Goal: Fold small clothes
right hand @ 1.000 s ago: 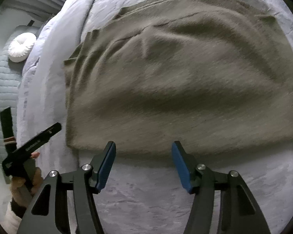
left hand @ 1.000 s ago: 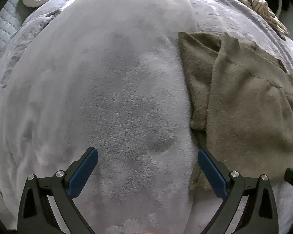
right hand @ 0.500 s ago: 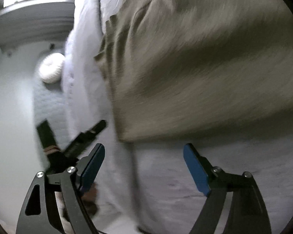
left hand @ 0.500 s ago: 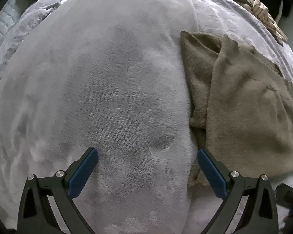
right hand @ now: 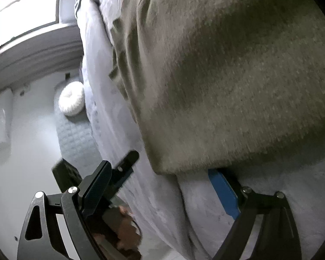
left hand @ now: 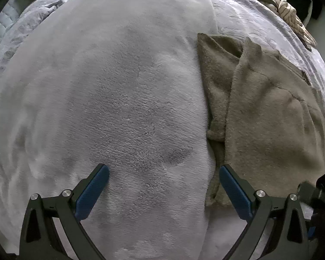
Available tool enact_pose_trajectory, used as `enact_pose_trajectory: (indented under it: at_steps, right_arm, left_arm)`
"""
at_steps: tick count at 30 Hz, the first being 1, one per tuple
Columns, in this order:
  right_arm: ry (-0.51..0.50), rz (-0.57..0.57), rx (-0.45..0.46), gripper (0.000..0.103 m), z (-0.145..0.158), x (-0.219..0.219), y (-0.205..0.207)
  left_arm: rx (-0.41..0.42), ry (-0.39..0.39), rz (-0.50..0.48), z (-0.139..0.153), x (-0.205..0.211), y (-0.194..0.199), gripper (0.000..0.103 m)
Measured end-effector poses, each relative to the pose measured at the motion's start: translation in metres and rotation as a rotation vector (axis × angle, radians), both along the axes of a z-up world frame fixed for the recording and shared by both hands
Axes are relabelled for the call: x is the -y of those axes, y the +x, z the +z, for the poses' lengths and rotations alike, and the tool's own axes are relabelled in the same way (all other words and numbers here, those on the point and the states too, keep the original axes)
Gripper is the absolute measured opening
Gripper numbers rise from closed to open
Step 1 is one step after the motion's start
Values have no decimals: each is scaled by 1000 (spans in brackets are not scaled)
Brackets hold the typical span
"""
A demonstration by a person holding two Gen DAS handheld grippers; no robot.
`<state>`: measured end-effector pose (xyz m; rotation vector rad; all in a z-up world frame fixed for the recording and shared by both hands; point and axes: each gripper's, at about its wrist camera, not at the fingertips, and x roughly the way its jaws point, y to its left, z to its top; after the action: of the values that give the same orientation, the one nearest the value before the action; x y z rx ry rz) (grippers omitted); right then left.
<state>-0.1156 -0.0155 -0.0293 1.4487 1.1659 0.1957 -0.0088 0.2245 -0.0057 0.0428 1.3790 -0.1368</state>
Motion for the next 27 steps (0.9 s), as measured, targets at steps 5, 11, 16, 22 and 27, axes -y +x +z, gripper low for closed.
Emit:
enact_pose_trajectory:
  at_steps: [5, 11, 16, 22, 27]
  right_arm:
    - [48, -61, -6, 93, -7, 5, 1]
    - [60, -75, 5, 93, -9, -1, 7]
    - [69, -68, 3, 93, -12, -8, 9]
    - [54, -151, 49, 93, 0, -1, 4]
    - [67, -142, 22, 93, -13, -6, 9]
  left_arm:
    - [-6, -13, 3, 0, -3, 2, 102]
    - [-12, -29, -2, 1, -4, 1, 102]
    - [-19, -85, 15, 8, -10, 3, 102]
    - [-30, -122, 58, 11, -31, 14, 102]
    - [-29, -148, 66, 13, -40, 15, 102]
